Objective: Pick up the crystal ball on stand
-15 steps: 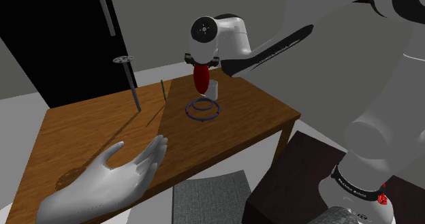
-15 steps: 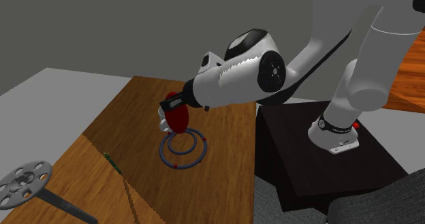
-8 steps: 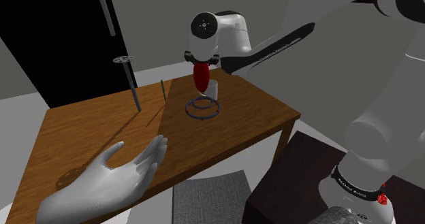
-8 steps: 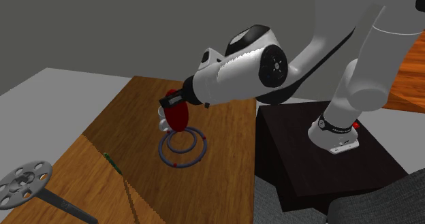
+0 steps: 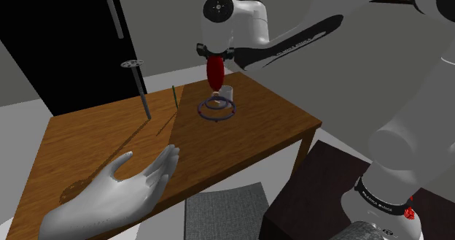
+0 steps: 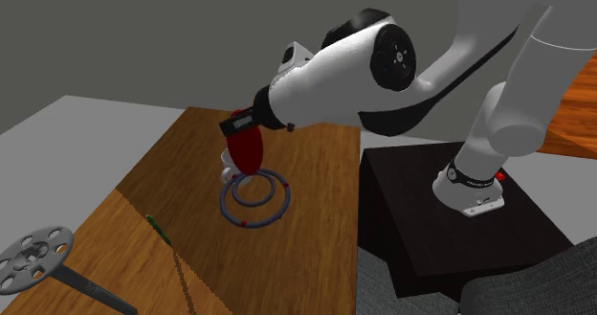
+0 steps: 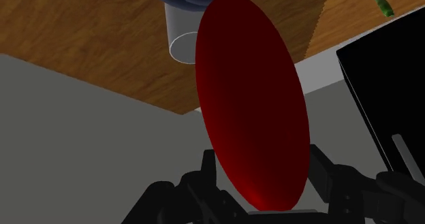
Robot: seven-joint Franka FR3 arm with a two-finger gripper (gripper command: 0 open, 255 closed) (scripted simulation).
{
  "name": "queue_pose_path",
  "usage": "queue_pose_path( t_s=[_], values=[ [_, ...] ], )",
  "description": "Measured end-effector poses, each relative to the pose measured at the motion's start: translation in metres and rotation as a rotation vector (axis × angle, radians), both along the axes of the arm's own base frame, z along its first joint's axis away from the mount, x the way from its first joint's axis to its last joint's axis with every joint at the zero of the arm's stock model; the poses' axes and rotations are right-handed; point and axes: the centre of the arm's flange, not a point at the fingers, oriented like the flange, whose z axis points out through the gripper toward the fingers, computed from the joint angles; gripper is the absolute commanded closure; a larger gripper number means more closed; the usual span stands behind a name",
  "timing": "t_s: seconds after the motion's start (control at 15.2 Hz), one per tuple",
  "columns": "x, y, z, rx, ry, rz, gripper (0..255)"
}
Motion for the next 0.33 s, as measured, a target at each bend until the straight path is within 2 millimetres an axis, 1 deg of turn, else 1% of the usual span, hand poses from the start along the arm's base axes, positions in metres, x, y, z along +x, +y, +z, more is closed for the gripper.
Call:
queue_pose_path(
  t_s=[0.33],
  values=[
    [0.001,0.001,0.024,0.000,0.000,0.000,255]
  ],
)
